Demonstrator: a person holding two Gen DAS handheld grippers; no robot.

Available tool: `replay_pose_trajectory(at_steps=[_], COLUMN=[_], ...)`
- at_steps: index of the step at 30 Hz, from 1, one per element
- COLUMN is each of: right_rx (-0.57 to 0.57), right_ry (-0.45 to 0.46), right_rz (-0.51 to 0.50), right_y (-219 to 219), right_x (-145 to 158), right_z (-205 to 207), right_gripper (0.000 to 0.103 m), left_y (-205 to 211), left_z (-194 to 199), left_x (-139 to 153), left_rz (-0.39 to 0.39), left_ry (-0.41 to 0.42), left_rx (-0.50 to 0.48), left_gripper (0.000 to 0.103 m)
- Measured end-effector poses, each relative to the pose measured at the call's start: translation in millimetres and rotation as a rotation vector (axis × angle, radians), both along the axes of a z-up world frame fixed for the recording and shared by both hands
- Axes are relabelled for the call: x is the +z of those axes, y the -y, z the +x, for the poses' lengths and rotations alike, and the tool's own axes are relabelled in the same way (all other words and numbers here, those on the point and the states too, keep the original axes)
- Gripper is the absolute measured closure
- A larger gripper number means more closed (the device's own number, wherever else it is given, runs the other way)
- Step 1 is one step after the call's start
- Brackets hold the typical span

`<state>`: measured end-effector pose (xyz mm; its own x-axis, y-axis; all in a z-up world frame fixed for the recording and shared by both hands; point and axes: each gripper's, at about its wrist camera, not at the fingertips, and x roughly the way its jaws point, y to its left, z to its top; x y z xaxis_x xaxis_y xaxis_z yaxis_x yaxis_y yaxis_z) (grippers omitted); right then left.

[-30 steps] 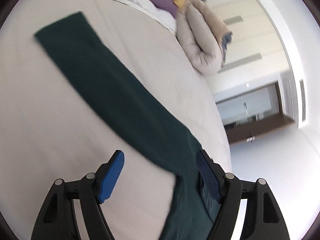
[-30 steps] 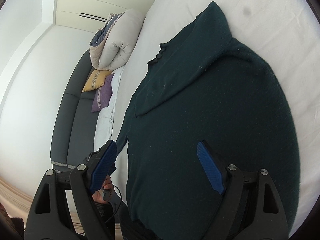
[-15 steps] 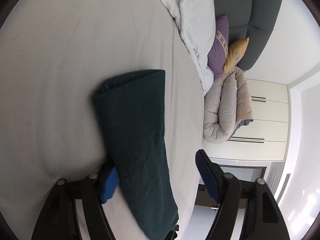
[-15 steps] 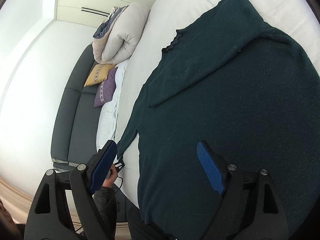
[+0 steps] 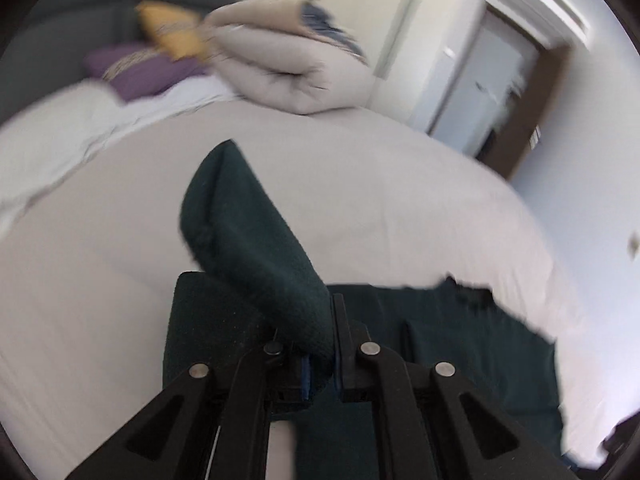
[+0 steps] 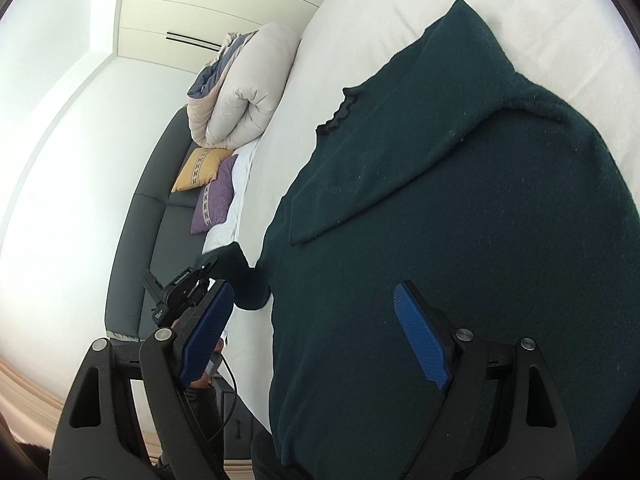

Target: Fold small clothes

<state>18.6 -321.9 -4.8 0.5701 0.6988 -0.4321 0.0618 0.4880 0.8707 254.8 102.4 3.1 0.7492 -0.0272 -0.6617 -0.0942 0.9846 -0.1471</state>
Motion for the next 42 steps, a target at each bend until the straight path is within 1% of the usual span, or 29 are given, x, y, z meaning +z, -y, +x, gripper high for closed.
replay_pose_trajectory(at_steps=[1,2,3,4,5,7,8,10,12,16,17,19,21,22,24,25,26,27,29,30,31,32,33,35,37,38,39,41,42], right_rx=[-0.007,-0.01,-0.01,-0.009,-0.004,0.022,0.034,0.075,0.094,0.164,0.175,0.187,0.184,0.178,0.172,0.177,0.186,0.194,0.21,0.22,0.229,0.239,0.251,0.255,0.241,0.234,0.247,0.295,0.339], right_ry=[0.002,0.003,0.0,-0.01,-0.02,-0.026,-0.037,-0.057,-0.096,-0.155,-0.177,-0.235,-0.279,-0.296,-0.303,-0.302,-0.3,-0.296,-0.27,-0.245,-0.218,-0.184,-0.152,-0.102,-0.089,-0.096,-0.102,-0.101,-0.091], right_rz=[0.001,0.004,0.006,0.002,-0.007,-0.011,-0.015,-0.005,0.01,0.097,0.11,0.135,0.138,0.134,0.14,0.127,0.107,0.083,0.018,-0.01,-0.043,-0.081,-0.133,-0.242,-0.328,-0.353,-0.356,-0.379,-0.384], right_y=[4.2,7.6,9.5,10.4,10.4,6.7,2.8,-10.7,-26.5,-68.3,-78.2,-97.2,-111.5,-117.6,-127.6,-133.2,-138.2,-142.3,-146.9,-145.9,-143.7,-141.0,-137.0,-126.2,-109.5,-101.0,-95.4,-99.9,-106.3], right_x=[-0.4,-1.1,-2.2,-3.7,-5.1,-8.2,-10.6,-18.0,-29.5,-50.2,-56.0,-68.7,-80.1,-85.1,-90.9,-92.5,-93.2,-92.6,-84.5,-76.2,-66.0,-54.0,-40.6,-17.7,-4.4,-1.1,1.5,8.2,9.6], right_z=[5.6,12.7,21.3,30.5,39.3,58.3,68.0,88.3,107.2,143.0,150.8,165.2,178.2,182.1,191.6,196.1,199.5,202.3,205.0,206.0,206.5,206.5,207.6,210.7,215.5,217.6,219.3,216.9,214.1], right_gripper=[0.02,0.02,0.02,0.02,0.02,0.021,0.021,0.021,0.021,0.022,0.025,0.026,0.038,0.041,0.059,0.066,0.077,0.084,0.09,0.09,0.09,0.091,0.091,0.091,0.091,0.091,0.09,0.09,0.088], left_y=[48.7,85.3,113.6,133.8,143.6,153.5,154.9,147.9,138.0,127.3,127.6,124.2,119.2,116.5,112.1,110.5,109.0,107.6,101.8,98.4,94.1,90.0,85.0,71.7,53.5,44.5,38.6,34.2,33.5], left_z=[-1.6,-4.4,-4.8,-4.7,-7.4,-12.1,-15.4,-13.7,-13.1,-20.8,-23.9,-25.6,-26.3,-26.8,-28.1,-28.3,-28.7,-29.7,-34.5,-39.3,-45.3,-52.3,-59.0,-68.9,-80.2,-84.3,-85.5,-80.7,-78.1], left_x=[-7.2,-20.1,-37.4,-55.9,-74.2,-100.2,-105.9,-103.8,-100.5,-99.1,-97.9,-95.7,-95.1,-94.8,-93.3,-92.7,-91.3,-90.0,-84.7,-80.7,-76.1,-72.0,-68.8,-64.6,-62.3,-64.3,-69.0,-86.3,-94.8], left_rz=[0.174,0.291,0.361,0.4,0.407,0.449,0.47,0.441,0.379,0.294,0.28,0.248,0.22,0.206,0.183,0.171,0.161,0.151,0.109,0.078,0.05,0.027,0.004,-0.067,-0.146,-0.175,-0.194,-0.216,-0.231], left_ry=[0.014,0.024,0.007,-0.021,-0.052,-0.095,-0.093,-0.09,-0.092,-0.081,-0.077,-0.066,-0.059,-0.058,-0.049,-0.05,-0.047,-0.044,-0.038,-0.026,-0.01,0.005,0.015,0.007,0.015,0.013,0.0,-0.057,-0.089], left_rx=[-0.059,-0.108,-0.155,-0.197,-0.217,-0.23,-0.229,-0.225,-0.221,-0.213,-0.205,-0.189,-0.173,-0.17,-0.162,-0.162,-0.162,-0.162,-0.156,-0.155,-0.154,-0.149,-0.139,-0.107,-0.04,0.005,0.036,0.056,0.06], left_gripper=[0.095,0.095,0.095,0.095,0.095,0.094,0.094,0.09,0.09,0.09,0.09,0.09,0.089,0.088,0.085,0.085,0.085,0.081,0.058,0.052,0.042,0.038,0.038,0.038,0.038,0.038,0.038,0.038,0.038])
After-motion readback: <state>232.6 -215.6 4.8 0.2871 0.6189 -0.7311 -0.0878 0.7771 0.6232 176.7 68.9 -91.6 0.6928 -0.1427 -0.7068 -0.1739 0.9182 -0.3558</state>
